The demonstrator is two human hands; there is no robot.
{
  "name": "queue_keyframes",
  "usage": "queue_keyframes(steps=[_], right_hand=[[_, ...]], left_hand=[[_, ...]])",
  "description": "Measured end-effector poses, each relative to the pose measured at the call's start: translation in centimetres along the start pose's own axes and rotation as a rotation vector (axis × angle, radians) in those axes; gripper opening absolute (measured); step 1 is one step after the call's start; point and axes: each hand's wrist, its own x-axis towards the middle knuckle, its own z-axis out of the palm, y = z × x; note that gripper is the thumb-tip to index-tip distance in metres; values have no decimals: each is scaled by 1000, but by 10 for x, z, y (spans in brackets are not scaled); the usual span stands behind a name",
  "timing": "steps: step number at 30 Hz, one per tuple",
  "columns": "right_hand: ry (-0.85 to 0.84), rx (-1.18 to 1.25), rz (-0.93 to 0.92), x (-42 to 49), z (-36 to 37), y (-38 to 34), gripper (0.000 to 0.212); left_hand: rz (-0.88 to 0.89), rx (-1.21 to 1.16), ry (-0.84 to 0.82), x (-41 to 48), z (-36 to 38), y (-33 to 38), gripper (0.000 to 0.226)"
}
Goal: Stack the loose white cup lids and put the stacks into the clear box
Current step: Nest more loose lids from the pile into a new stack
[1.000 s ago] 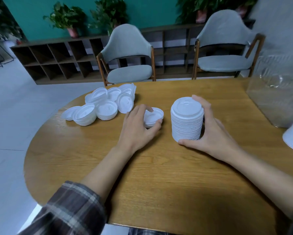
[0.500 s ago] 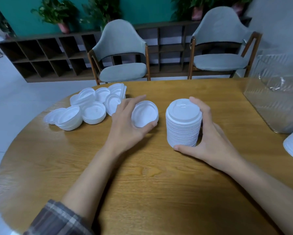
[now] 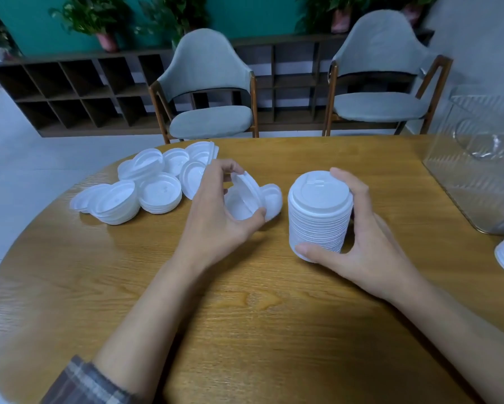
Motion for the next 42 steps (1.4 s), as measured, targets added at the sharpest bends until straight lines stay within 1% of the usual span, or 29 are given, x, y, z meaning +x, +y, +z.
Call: queue_keyframes(steps=[2, 4, 7, 10, 12, 16, 18, 21, 22, 28, 31, 35, 37, 42], right_hand=[[50, 29, -13, 1, 2, -2, 91], [101, 60, -17, 1, 3, -2, 82], [144, 83, -33, 1, 4, -1, 76], [153, 91, -57, 0, 5, -1, 79], [144, 102, -61, 0, 6, -2, 79], [138, 129, -76, 1, 5, -3, 74], [146, 154, -73, 0, 5, -3, 74], [151, 197, -47, 0, 5, -3, 88], [146, 196, -52, 0, 4, -2, 90], [132, 99, -107, 0, 3, 0, 78], [120, 90, -105, 1, 2, 1, 74], [91, 95, -94, 2, 0, 2, 74], [79, 105, -87, 2, -1, 2, 75], [45, 66, -54, 2, 0, 2, 86]], left_hand=[[2, -35, 10, 0, -2, 3, 63], [13, -104, 33, 0, -3, 7, 63], [16, -301, 110, -2, -4, 17, 61], [22, -464, 168, -5, 1, 32, 54], [11, -532, 146, -7, 8, 40, 54], [-30, -607, 23, -12, 23, 51, 59], [-32, -605, -21, -13, 27, 52, 61], [-15, -579, -46, -15, 30, 51, 62], [-15, -575, -53, -16, 30, 52, 63], [-37, -559, -66, -18, 33, 57, 67], [-39, -514, -56, -19, 35, 60, 66], [-39, -485, -38, -19, 36, 60, 65], [-51, -504, -40, -18, 35, 59, 61], [-81, -513, -59, -17, 37, 56, 59]])
